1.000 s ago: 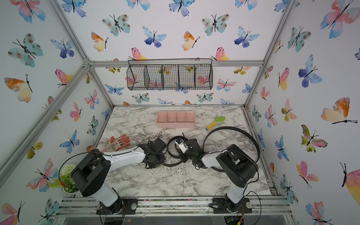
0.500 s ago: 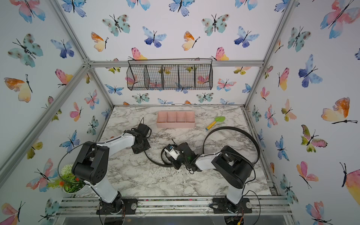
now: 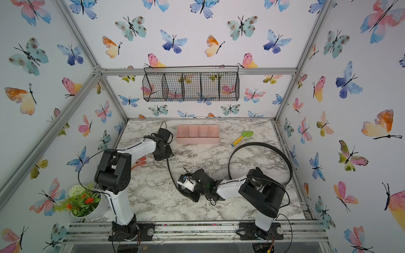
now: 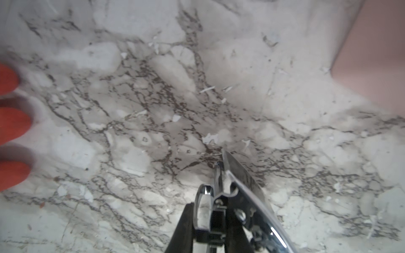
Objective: Place the belts into the storage roll
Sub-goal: Roll the belt at the center of the board.
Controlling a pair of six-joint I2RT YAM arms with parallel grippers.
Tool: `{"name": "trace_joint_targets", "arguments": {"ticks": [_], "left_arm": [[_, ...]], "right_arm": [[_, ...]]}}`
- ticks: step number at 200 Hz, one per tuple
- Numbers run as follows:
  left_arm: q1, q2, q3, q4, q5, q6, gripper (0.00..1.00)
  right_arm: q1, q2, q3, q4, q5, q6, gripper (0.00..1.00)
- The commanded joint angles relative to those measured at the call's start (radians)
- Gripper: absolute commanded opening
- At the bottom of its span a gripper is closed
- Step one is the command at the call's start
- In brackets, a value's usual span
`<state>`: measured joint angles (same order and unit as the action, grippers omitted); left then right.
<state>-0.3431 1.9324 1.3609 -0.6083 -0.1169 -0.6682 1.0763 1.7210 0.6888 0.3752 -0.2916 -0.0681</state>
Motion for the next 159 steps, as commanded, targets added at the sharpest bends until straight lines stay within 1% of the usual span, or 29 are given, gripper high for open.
{"name": "trace_joint_targets", "arguments": {"ticks": [1, 43, 47, 59, 69, 91, 113, 142, 159], "left_arm": [[-0.039, 0.025, 0.068, -0.014, 0.009, 0.016, 0.19], [-0.05, 0.058, 0.116, -0.022, 0.02, 0.033, 0.19], [-0.049, 0.086, 0.12, -0.023, 0.017, 0.038, 0.18], [-0.049, 0.103, 0.144, -0.025, 0.01, 0.055, 0.18], [-0.05, 0.118, 0.161, -0.025, 0.031, 0.077, 0.18], [-0.056, 0.129, 0.158, 0.015, 0.11, 0.126, 0.17], [-0.076, 0.137, 0.172, 0.032, 0.127, 0.141, 0.17], [-0.113, 0.189, 0.273, 0.006, 0.172, 0.164, 0.16], [-0.144, 0.232, 0.354, -0.029, 0.162, 0.165, 0.16]], "right_arm": [[0.04, -0.004, 0.006, -0.143, -0.058, -0.013, 0.03], [0.055, 0.025, 0.121, -0.239, -0.074, -0.042, 0.03], [0.055, 0.029, 0.13, -0.247, -0.075, -0.046, 0.03], [0.056, 0.042, 0.149, -0.265, -0.074, -0.059, 0.03], [0.055, 0.049, 0.158, -0.28, -0.061, -0.069, 0.03], [0.054, 0.04, 0.139, -0.284, -0.016, -0.093, 0.03], [0.055, 0.018, 0.089, -0.249, 0.022, -0.121, 0.03], [0.056, -0.016, 0.036, -0.2, 0.039, -0.139, 0.03], [0.056, -0.032, 0.038, -0.197, 0.041, -0.136, 0.03]]}}
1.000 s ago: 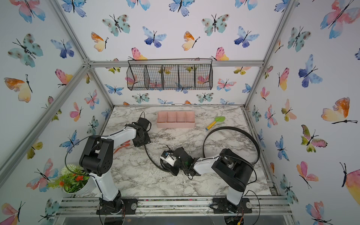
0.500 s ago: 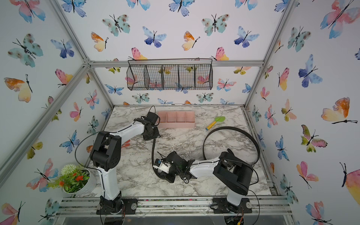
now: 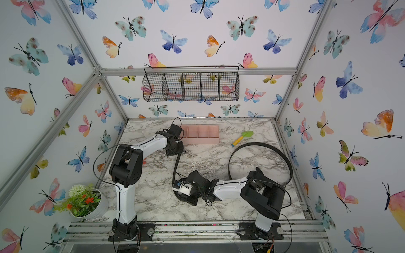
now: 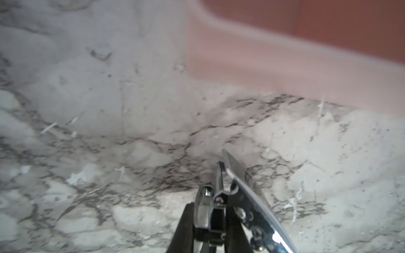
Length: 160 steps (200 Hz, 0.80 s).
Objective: Place the belts into the storage roll
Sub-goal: Roll the belt at the center of the board.
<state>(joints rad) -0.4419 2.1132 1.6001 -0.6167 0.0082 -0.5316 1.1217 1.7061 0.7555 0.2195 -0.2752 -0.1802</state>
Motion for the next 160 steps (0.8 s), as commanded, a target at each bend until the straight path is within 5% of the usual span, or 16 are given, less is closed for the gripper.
{"name": "trace_joint_targets", "arguments": {"ticks": [1, 85, 160], "left_arm": [[-0.047, 0.054, 0.119, -0.022, 0.037, 0.029, 0.16], [-0.069, 0.233, 0.446, -0.133, 0.096, 0.072, 0.16], [-0.181, 0.228, 0.378, -0.144, 0.107, 0.183, 0.13]], "right_arm": [[0.01, -0.018, -0.028, -0.042, 0.024, -0.024, 0.03], [0.01, 0.142, 0.249, -0.14, 0.015, -0.116, 0.03], [0.01, 0.036, 0.089, -0.03, 0.028, -0.162, 0.03]]}}
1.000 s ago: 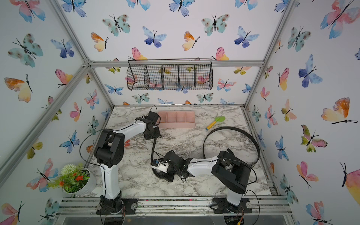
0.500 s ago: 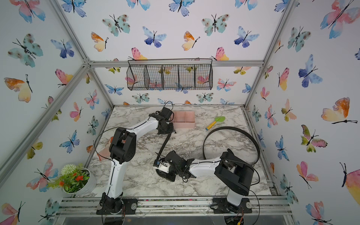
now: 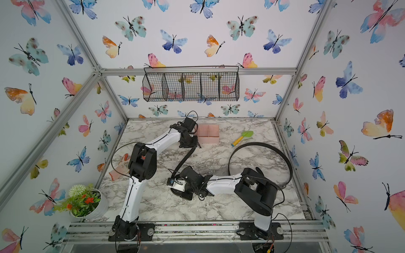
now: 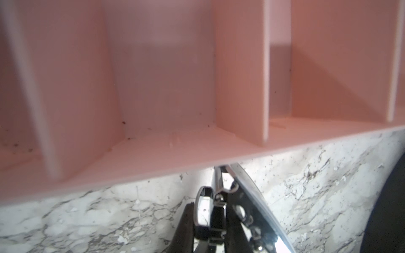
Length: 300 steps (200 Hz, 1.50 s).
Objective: Place the belts into the storage roll
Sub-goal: Roll the belt at the center of the board.
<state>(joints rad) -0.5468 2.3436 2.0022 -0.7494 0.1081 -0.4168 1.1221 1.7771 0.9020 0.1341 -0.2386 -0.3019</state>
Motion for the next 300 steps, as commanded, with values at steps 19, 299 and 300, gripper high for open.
{"name": "trace_joint_targets", "arguments": {"ticks": [19, 299, 300], "left_arm": [[-0.11, -0.006, -0.051, -0.001, 0.014, 0.092, 0.13], [0.028, -0.832, -1.018, 0.249, 0.037, -0.004, 0.9], [0.028, -0.832, -1.02, 0.253, 0.039, -0.004, 0.9]], "right_arm": [[0.01, -0.053, -0.106, 0.112, -0.007, -0.03, 0.03], [0.01, -0.072, -0.199, 0.189, 0.006, 0.103, 0.03], [0.01, -0.073, -0.199, 0.189, 0.006, 0.103, 0.03]]}}
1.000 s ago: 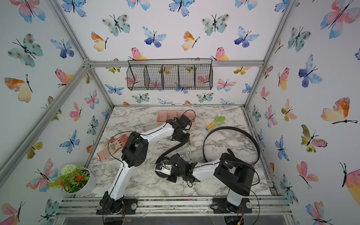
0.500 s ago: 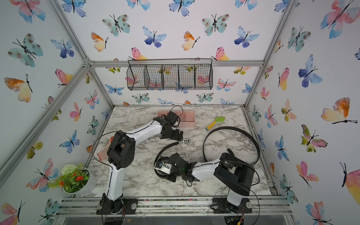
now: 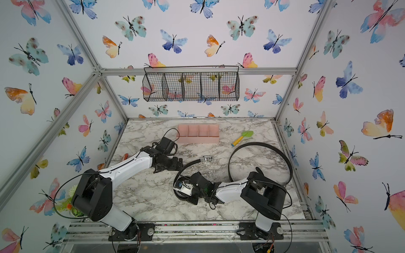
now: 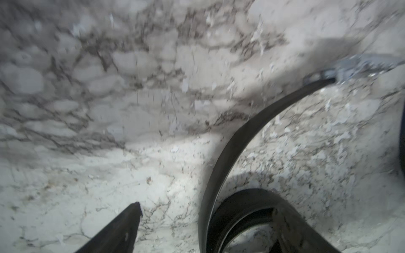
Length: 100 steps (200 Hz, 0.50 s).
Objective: Place the belts into the storage roll
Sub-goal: Roll the belt at the center of the board.
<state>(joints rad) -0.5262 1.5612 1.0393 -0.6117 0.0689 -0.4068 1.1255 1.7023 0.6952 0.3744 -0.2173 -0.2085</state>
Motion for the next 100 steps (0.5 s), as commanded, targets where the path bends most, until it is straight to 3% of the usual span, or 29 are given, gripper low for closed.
{"name": "trace_joint_targets", "arguments": {"ticks": [1, 59, 100], "left_arm": [[0.009, -0.05, -0.06, 0.12, 0.08, -0.013, 0.9], [0.009, -0.013, -0.065, 0.191, 0.141, 0.005, 0.86], [-0.001, 0.09, -0.039, 0.167, 0.131, 0.028, 0.64]], "right_arm": [[0.007, 0.002, 0.007, -0.051, -0.016, 0.009, 0.03], [0.007, 0.0, 0.013, -0.063, -0.013, 0.011, 0.03], [0.006, 0.011, 0.018, -0.058, -0.015, 0.016, 0.03]]}}
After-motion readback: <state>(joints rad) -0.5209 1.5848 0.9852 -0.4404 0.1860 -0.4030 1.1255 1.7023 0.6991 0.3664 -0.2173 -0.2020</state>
